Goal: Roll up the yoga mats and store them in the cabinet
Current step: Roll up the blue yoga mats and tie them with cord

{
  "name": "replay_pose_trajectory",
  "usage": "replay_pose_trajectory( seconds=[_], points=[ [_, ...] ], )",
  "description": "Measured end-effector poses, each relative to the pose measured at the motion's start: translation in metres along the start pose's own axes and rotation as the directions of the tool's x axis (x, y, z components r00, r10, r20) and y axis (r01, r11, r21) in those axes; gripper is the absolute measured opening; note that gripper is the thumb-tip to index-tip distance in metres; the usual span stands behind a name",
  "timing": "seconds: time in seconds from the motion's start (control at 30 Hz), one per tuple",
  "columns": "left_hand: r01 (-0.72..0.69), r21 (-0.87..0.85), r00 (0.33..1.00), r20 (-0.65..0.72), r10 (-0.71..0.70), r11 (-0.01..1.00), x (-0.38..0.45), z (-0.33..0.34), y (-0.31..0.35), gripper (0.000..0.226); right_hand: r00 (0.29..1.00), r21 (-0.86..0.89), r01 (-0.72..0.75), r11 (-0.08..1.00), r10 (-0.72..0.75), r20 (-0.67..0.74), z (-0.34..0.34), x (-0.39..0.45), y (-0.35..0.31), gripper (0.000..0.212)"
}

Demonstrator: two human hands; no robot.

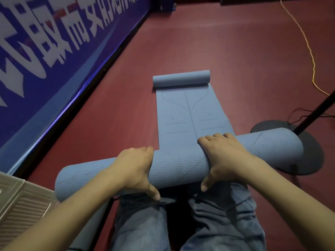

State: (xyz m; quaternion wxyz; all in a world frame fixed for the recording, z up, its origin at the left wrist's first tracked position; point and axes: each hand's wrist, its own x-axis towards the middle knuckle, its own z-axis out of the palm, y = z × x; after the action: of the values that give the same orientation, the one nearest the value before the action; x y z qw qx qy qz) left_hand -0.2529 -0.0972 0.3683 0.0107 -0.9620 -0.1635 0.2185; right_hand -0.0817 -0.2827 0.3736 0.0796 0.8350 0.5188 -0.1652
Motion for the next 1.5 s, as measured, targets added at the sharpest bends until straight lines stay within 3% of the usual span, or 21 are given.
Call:
replay_pose_trajectory(
  seconds=[0.1,0.2,0.4,0.53,0.6,0.7,0.83,0.9,1.03,1.2,1.33,1.43,1.5],
  points=[
    [-0.036,0.081,0.999,-0.029,0.039,0.996,-0.003,-0.005,0.004,0.091,1.0,-0.022,0.025,0.999,-0.025,0.007,-0.002,-0.012,0.004,0.091],
    [-0.086,0.088,0.996,0.036,0.083,0.992,-0.009,-0.014,0.017,0.089,0.998,0.01,0.013,1.0,-0.014,0.065,-0.009,-0.028,0.009,0.087],
    [-0.119,-0.122,0.978,0.155,0.137,0.985,-0.035,-0.003,0.026,0.091,0.954,0.126,-0.007,0.992,-0.031,0.297,-0.016,-0.048,0.01,0.092],
    [-0.198,-0.256,0.936,0.237,0.259,0.946,-0.044,0.011,0.029,0.071,0.902,0.189,0.026,0.982,-0.104,0.419,-0.009,-0.056,0.007,0.087],
    [-0.204,-0.274,0.937,0.224,0.269,0.94,-0.041,0.014,0.028,0.066,0.923,0.202,0.061,0.978,-0.132,0.361,-0.002,-0.056,0.01,0.089],
    [-0.165,-0.311,0.945,0.223,0.24,0.936,-0.031,0.015,0.019,0.081,0.979,0.26,0.111,0.959,-0.15,0.139,0.004,-0.06,0.014,0.099],
    [-0.12,-0.405,0.938,0.252,0.237,0.906,-0.023,0.014,0.012,0.084,0.983,0.262,0.181,0.948,-0.167,-0.075,0.007,-0.067,0.016,0.088],
    [-0.138,-0.42,0.932,0.251,0.262,0.897,-0.021,0.011,0.011,0.088,0.981,0.234,0.185,0.954,-0.166,-0.101,0.007,-0.069,0.016,0.081],
    [-0.227,-0.211,0.957,0.13,0.258,0.951,-0.012,-0.006,-0.002,0.099,0.991,0.195,0.111,0.974,-0.095,-0.09,0.007,-0.069,0.021,0.081],
    [-0.175,-0.252,0.983,0.011,0.184,0.952,-0.001,-0.026,-0.026,0.095,0.996,0.108,0.043,0.993,-0.035,-0.078,0.012,-0.049,0.027,0.098],
    [-0.136,-0.254,0.987,-0.114,0.11,0.958,0.001,-0.014,-0.033,0.062,0.988,0.19,0.031,0.981,-0.002,-0.153,0.017,-0.017,0.032,0.073],
    [-0.122,-0.186,0.97,-0.229,0.077,0.975,-0.005,0.0,-0.03,0.068,0.977,0.236,0.024,0.971,0.027,-0.21,0.011,0.006,0.033,0.034],
    [-0.088,-0.129,0.974,-0.219,0.058,0.988,-0.011,0.002,-0.027,0.076,0.972,0.216,0.034,0.976,0.018,-0.233,0.007,0.018,0.03,0.024]
  ],
)
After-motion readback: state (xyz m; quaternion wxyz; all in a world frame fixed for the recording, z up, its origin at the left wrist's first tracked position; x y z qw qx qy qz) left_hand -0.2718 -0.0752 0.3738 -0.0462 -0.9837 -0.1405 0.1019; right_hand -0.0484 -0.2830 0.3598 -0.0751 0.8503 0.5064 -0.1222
